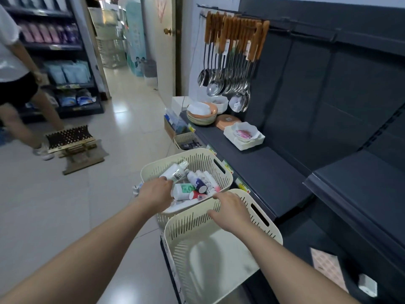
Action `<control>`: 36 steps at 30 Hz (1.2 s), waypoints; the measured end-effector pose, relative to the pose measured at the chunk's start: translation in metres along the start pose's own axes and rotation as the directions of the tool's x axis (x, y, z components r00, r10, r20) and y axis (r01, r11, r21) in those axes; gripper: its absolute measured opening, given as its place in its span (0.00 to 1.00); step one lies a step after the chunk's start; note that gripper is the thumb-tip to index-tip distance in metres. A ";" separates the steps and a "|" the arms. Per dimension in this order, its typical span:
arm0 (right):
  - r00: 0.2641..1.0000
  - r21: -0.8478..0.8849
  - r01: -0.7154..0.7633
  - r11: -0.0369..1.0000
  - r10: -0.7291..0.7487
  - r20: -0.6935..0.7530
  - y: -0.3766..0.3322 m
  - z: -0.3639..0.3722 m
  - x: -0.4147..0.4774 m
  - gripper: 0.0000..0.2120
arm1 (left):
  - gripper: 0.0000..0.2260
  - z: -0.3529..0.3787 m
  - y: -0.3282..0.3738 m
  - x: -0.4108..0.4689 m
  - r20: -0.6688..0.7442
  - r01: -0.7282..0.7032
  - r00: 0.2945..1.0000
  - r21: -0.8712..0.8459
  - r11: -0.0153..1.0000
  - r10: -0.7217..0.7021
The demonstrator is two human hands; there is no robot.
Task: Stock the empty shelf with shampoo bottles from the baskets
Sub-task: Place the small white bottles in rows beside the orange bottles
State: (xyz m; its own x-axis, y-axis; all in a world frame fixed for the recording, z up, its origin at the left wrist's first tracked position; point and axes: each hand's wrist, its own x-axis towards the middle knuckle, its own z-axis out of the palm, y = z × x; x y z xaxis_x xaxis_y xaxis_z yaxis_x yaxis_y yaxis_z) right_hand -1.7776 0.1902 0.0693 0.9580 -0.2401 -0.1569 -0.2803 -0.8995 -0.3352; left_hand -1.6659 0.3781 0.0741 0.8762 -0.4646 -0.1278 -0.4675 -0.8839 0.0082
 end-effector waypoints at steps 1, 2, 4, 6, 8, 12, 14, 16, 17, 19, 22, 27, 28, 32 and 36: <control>1.000 0.000 0.016 1.000 -0.016 0.000 -0.001 0.000 0.010 0.25 | 0.14 0.001 -0.003 0.007 0.007 0.012 1.000 -0.007 1.000 -0.012; 1.000 0.004 0.028 1.000 -0.028 0.000 -0.001 0.001 0.021 0.23 | 0.14 0.003 -0.005 0.015 0.013 0.027 1.000 -0.015 1.000 -0.027; 0.999 0.006 0.048 0.999 -0.048 0.009 -0.003 0.000 0.041 0.22 | 0.14 0.007 -0.009 0.031 0.023 0.052 0.998 -0.022 0.998 -0.051; 0.998 0.009 0.059 0.998 -0.059 0.025 -0.005 0.001 0.061 0.22 | 0.14 0.013 -0.013 0.046 0.034 0.057 0.998 -0.019 0.998 -0.056; 0.997 0.010 0.064 0.998 -0.064 0.038 -0.007 0.002 0.079 0.22 | 0.14 0.019 -0.019 0.061 0.044 0.054 0.998 -0.012 0.998 -0.054; 0.994 0.002 0.057 0.998 -0.057 0.094 -0.009 0.011 0.111 0.21 | 0.14 0.033 -0.030 0.090 0.081 0.057 0.995 -0.031 0.998 -0.054; 0.992 0.004 0.041 0.999 -0.041 0.118 -0.010 0.020 0.127 0.22 | 0.14 0.043 -0.036 0.105 0.112 0.051 0.993 -0.034 0.998 -0.047; 0.989 0.009 0.019 1.000 -0.020 0.143 -0.011 0.029 0.144 0.23 | 0.15 0.055 -0.043 0.123 0.144 0.039 0.989 -0.033 0.999 -0.034; 0.988 0.013 0.002 1.000 -0.004 0.153 -0.012 0.035 0.153 0.23 | 0.15 0.060 -0.047 0.133 0.165 0.036 0.986 -0.041 0.999 -0.028; 0.986 0.029 -0.046 0.998 0.041 0.162 -0.012 0.046 0.169 0.24 | 0.16 0.071 -0.055 0.153 0.206 0.019 0.978 -0.061 0.998 -0.006; 0.978 0.033 -0.119 0.992 0.112 0.177 -0.012 0.062 0.192 0.24 | 0.15 0.086 -0.065 0.180 0.256 -0.032 0.965 -0.081 0.996 0.052; 0.954 -0.001 -0.226 0.974 0.222 0.200 -0.004 0.086 0.228 0.21 | 0.14 0.115 -0.070 0.220 0.339 -0.102 0.930 -0.141 0.985 0.145; 0.949 0.001 -0.246 0.969 0.241 0.205 -0.001 0.091 0.235 0.20 | 0.14 0.120 -0.069 0.226 0.352 -0.113 0.922 -0.150 0.982 0.160; 0.907 -0.010 -0.348 0.938 0.339 0.251 0.015 0.112 0.258 0.18 | 0.17 0.144 -0.057 0.246 0.401 -0.128 0.895 -0.187 0.974 0.195; 0.851 0.059 -0.476 0.877 0.443 0.283 0.032 0.133 0.274 0.20 | 0.20 0.167 -0.036 0.259 0.389 -0.179 0.881 -0.250 0.951 0.268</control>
State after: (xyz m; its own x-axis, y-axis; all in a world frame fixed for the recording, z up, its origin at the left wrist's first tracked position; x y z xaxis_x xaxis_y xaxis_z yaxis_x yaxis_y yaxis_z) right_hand -1.5318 0.1445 -0.1082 0.6735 -0.4992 -0.5452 -0.7058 -0.6534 -0.2737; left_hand -1.4420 0.2985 -0.1250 0.6011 -0.6262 -0.4965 -0.5726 -0.7709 0.2789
